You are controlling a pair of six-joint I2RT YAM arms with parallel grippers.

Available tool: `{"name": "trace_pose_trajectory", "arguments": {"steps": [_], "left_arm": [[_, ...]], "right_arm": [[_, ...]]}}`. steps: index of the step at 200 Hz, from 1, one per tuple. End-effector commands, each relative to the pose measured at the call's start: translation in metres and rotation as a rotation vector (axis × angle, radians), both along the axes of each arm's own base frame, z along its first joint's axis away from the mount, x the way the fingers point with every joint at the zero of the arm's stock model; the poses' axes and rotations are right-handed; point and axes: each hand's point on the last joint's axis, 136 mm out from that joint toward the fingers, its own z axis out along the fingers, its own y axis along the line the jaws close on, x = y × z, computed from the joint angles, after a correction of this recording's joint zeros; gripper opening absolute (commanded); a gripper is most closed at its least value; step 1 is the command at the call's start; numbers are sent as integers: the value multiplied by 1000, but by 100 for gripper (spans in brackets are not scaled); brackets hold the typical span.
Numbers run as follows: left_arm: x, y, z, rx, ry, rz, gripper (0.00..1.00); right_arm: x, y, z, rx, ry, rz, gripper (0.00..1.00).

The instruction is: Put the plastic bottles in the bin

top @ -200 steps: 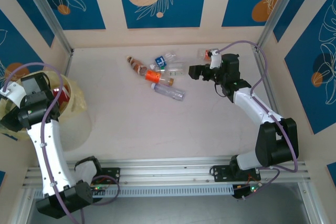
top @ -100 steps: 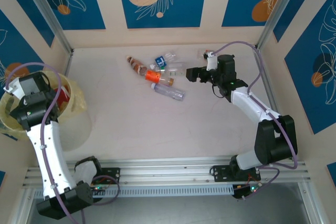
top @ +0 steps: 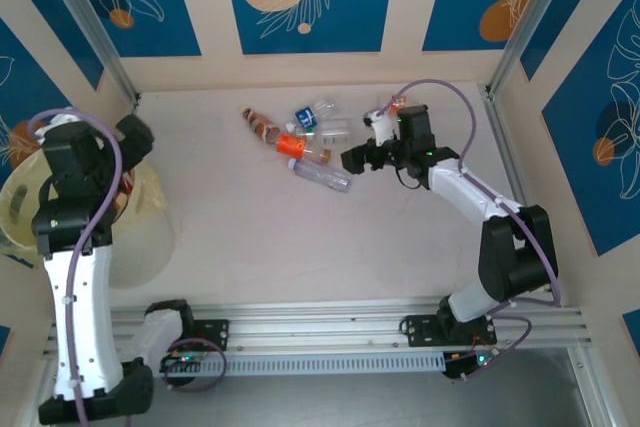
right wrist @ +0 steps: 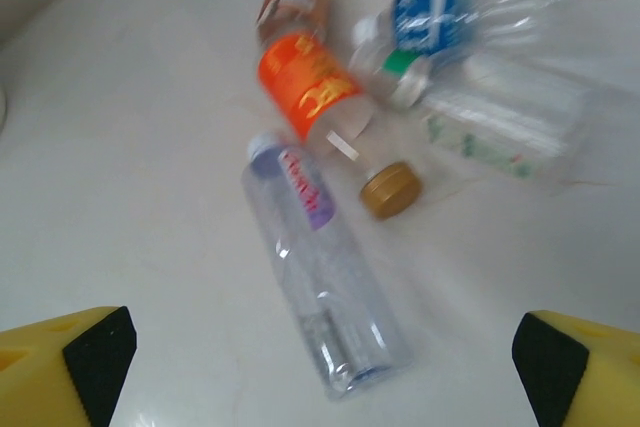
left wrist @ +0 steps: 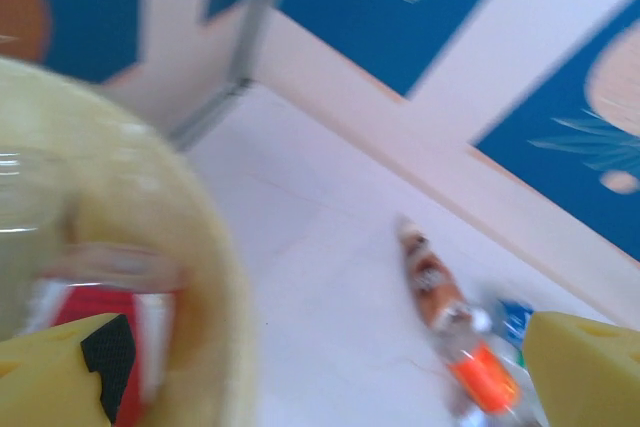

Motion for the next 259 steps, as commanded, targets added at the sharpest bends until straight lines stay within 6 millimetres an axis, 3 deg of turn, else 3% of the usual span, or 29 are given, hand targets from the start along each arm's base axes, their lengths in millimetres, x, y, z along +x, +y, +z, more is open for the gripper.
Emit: {"name": "trace_pose_trajectory", "arguments": {"steps": [1, 27, 69, 115, 147, 177, 208, 259], "left_arm": [[22, -33, 18, -42, -65, -118, 100], [43, -68, 11, -95, -68, -266, 100], [55, -111, 3, -166, -88, -502, 100], [54, -124, -6, -180, -66, -587, 100], [52, -139, -1, -182, -100, -685, 100], [53, -142, -1, -201, -118, -702, 100], [56, -157, -4, -263, -129, -759, 100], [64, -187, -11, -298, -107, -833, 100]], "right_arm": [[-29, 17, -30, -149, 19, 203, 98], [-37, 25, -60, -265, 56, 288, 98], [-11, 20, -93, -428, 68, 269, 98], [7, 18, -127, -565, 87, 314, 97], [6, 21, -150, -634, 93, 357, 91], [10, 19, -166, -674, 95, 336, 71], [8, 19, -166, -682, 48, 339, 57], [-6, 29, -122, -536, -41, 321, 44]]}}
